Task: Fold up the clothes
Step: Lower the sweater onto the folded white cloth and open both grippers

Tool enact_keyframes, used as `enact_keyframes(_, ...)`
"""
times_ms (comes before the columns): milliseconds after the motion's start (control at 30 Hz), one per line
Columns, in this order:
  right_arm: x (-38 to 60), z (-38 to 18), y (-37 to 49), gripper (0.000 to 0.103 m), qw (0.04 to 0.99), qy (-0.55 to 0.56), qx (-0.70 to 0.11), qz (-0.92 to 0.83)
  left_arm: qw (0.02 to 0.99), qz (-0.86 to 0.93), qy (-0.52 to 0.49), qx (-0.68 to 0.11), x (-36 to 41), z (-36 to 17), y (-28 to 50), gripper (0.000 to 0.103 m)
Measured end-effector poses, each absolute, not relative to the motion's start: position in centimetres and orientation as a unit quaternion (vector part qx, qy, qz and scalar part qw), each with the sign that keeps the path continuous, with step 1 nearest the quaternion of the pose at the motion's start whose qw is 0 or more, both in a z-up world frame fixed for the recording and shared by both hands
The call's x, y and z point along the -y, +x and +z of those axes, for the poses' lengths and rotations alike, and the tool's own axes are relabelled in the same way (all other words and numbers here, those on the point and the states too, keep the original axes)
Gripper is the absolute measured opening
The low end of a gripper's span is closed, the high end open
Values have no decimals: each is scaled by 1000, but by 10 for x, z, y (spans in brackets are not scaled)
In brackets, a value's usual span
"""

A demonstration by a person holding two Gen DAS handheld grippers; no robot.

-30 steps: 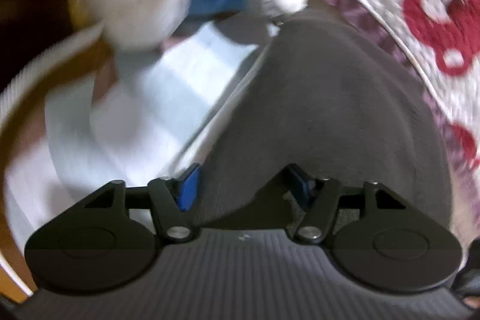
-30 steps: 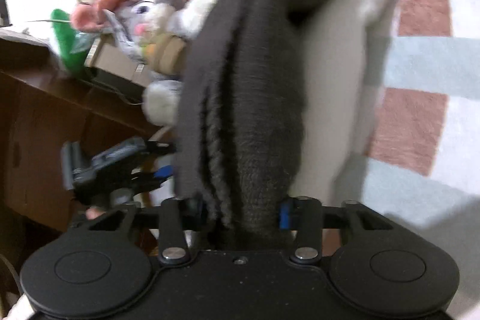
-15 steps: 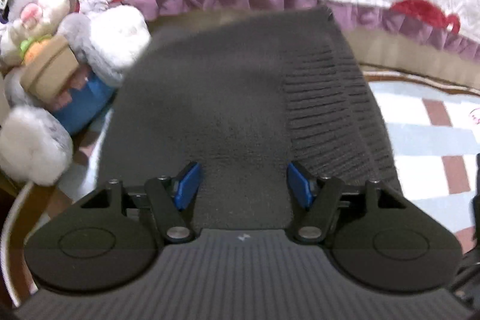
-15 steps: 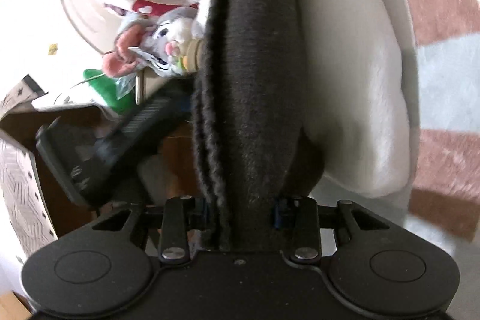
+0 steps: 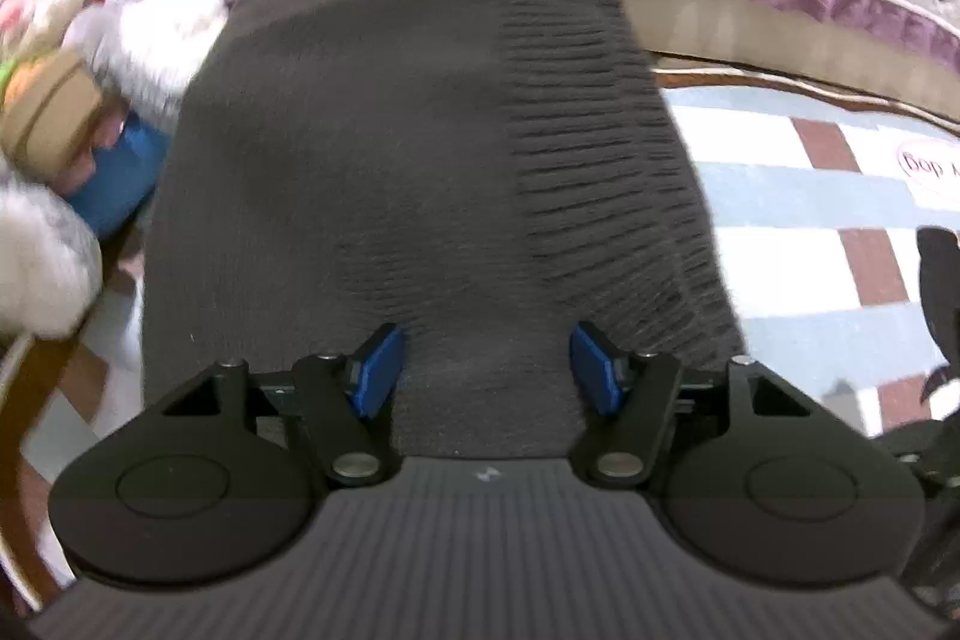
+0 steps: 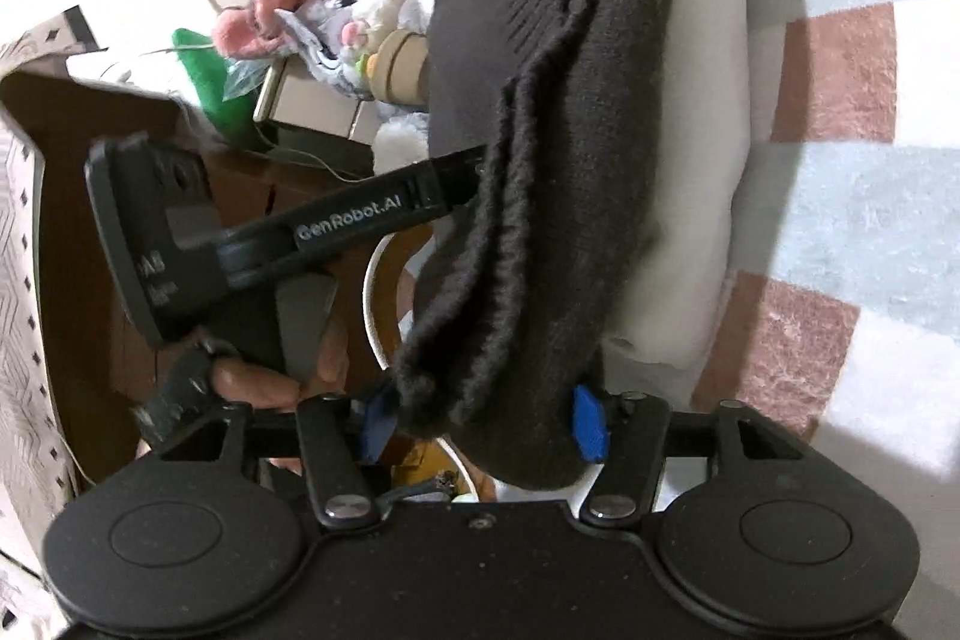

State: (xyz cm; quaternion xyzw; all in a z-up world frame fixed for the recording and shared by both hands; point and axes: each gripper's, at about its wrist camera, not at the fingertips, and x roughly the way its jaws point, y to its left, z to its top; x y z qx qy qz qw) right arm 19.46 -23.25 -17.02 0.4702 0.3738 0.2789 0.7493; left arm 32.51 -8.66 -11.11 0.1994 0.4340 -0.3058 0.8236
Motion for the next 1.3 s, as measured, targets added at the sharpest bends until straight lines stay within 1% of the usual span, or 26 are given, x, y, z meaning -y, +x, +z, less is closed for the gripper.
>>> enact_keyframes(33, 232, -171, 194, 48, 756, 462, -372, 277, 828, -312, 195, -422, 89, -101, 327, 59)
enact_keyframes(100, 230, -175, 193, 45, 770, 440, -376, 269, 852, -311, 180, -382, 95, -80, 334, 62)
enact_keyframes(167, 228, -178, 193, 44, 783, 418, -380, 261, 875, -295, 168, -346, 105, -67, 348, 63)
enact_keyframes(233, 222, -175, 193, 44, 794, 395, -380, 261, 886, -284, 158, -331, 121, -67, 367, 63)
enact_keyframes(300, 218, -170, 193, 44, 806, 369, -380, 263, 881, -283, 146, -349, 141, -81, 380, 63)
enact_keyframes(367, 217, -164, 193, 44, 817, 347, -378, 264, 871, -288, 125, -379, 158, -100, 393, 58)
enact_keyframes(433, 222, -161, 192, 45, 819, 346, -370, 268, 856, -303, 103, -407, 170, -118, 391, 58)
enact_keyframes(533, 233, -157, 188, 51, 822, 350, -358, 270, 850, -326, 142, -389, 188, -121, 365, 58)
enact_keyframes(600, 243, -154, 182, 52, 824, 355, -349, 270, 850, -319, 155, -390, 189, -116, 348, 58)
enact_keyframes(700, 257, -143, 169, 52, 846, 333, -334, 250, 853, -302, 164, -393, 184, -105, 320, 59)
enact_keyframes(733, 263, -139, 163, 52, 857, 321, -326, 239, 854, -296, 168, -394, 183, -102, 311, 60)
enact_keyframes(767, 268, -134, 156, 52, 867, 308, -318, 227, 854, -293, 153, -401, 178, -96, 304, 66)
enact_keyframes(800, 274, -129, 150, 52, 878, 296, -310, 216, 854, -291, 116, -416, 168, -88, 298, 71)
enact_keyframes(867, 285, -120, 136, 52, 897, 270, -293, 192, 862, -274, 77, -421, 157, -77, 276, 75)
enact_keyframes(900, 288, -112, 129, 52, 910, 240, -286, 182, 867, -263, 71, -417, 153, -72, 262, 81)
enact_keyframes(933, 291, -105, 122, 52, 920, 212, -280, 174, 873, -250, 75, -411, 152, -68, 247, 86)
enact_keyframes(967, 294, -99, 114, 52, 929, 183, -274, 167, 877, -240, 77, -408, 150, -65, 235, 94)
enact_keyframes(1100, 303, -83, 84, 53, 945, 116, -262, 155, 885, -211, 70, -410, 145, -57, 189, 96)
enact_keyframes(1300, 313, -70, 47, 59, 953, 68, -260, 142, 889, -165, 123, -409, 146, -53, 131, 103)
